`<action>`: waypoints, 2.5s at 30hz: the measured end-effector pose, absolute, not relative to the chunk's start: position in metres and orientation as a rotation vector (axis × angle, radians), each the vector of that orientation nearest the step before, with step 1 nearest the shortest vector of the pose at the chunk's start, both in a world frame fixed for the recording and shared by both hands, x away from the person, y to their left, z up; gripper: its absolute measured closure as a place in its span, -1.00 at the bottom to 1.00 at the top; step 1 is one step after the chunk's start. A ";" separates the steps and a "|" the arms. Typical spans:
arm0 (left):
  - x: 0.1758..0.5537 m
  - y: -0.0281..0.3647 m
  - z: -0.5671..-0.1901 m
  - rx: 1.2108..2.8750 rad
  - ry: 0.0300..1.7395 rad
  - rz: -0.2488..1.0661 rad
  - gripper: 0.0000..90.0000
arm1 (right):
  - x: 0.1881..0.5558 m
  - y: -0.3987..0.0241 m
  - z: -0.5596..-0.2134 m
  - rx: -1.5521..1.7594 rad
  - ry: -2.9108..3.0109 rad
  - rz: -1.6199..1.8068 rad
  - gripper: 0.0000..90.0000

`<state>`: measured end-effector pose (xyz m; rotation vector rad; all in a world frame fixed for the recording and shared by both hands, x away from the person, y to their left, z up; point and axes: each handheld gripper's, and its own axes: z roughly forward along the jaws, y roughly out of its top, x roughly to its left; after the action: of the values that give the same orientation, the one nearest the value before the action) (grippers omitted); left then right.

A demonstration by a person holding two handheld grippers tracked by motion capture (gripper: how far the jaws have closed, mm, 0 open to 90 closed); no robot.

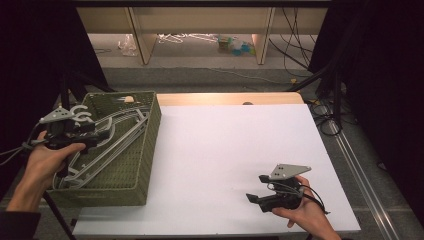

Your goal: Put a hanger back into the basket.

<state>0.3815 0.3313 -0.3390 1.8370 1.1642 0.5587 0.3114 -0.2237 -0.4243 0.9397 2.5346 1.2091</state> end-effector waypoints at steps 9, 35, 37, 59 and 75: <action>0.367 0.298 -0.338 1.781 1.056 0.510 -0.38 | 0.313 -0.223 -0.424 0.926 2.491 1.254 -0.55; 0.336 0.219 -0.359 1.818 0.820 0.402 -0.56 | 0.314 -0.225 -0.423 0.935 2.412 1.345 -0.62; 0.335 0.214 -0.362 1.820 0.805 0.392 -0.58 | 0.315 -0.225 -0.425 0.929 2.412 1.347 -0.62; 0.305 0.160 -0.411 1.834 0.684 0.381 -0.62 | 0.308 -0.223 -0.422 0.891 2.383 1.402 -0.62; 0.280 0.162 -0.434 1.846 0.662 0.401 -0.61 | 0.276 -0.224 -0.434 0.886 2.349 1.427 -0.62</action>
<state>0.2800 0.1620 -0.4340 1.8459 0.6617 0.4014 0.2764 -0.2242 -0.4335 0.8864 2.3490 1.4268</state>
